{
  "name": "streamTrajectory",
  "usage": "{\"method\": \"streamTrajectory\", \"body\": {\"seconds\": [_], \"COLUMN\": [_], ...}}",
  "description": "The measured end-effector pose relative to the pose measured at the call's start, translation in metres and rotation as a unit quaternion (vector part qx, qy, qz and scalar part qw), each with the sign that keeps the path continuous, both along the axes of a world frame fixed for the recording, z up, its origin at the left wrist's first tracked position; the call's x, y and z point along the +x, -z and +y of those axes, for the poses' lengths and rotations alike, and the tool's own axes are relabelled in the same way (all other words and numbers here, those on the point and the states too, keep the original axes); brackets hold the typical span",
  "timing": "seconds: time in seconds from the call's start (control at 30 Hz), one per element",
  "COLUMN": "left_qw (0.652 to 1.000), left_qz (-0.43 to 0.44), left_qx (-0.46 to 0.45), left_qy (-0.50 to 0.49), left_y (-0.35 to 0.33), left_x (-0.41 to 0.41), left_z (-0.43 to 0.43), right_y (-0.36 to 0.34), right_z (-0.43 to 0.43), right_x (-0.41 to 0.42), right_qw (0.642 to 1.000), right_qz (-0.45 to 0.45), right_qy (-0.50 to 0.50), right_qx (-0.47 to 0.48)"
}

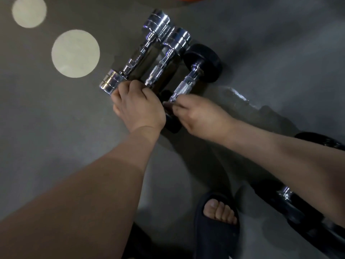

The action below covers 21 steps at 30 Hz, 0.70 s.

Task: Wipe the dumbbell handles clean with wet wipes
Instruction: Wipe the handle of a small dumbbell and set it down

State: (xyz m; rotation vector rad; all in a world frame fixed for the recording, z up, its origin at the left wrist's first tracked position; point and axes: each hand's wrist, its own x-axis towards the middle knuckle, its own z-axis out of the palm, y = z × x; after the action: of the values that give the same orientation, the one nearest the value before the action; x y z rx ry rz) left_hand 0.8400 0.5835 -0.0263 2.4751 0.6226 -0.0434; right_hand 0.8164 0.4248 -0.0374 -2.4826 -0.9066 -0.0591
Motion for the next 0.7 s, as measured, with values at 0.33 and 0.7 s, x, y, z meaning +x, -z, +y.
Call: {"method": "streamTrajectory", "body": {"seconds": [0.33,0.7], "left_qw": [1.0,1.0], "left_qz": [-0.003,-0.005], "left_qx": [-0.001,-0.006], "left_qy": [0.003,0.01], "left_y": [0.0,-0.002], "left_x": [0.0,0.0], "left_z": [0.0,0.0], "right_y": [0.01,0.015], "right_z": [-0.013,-0.011], "right_x": [0.003,0.004], "right_qw": [0.999,0.993], "right_qz": [-0.019,-0.023], "right_qy": [-0.01,0.101], "right_qx": [-0.026,-0.063]}}
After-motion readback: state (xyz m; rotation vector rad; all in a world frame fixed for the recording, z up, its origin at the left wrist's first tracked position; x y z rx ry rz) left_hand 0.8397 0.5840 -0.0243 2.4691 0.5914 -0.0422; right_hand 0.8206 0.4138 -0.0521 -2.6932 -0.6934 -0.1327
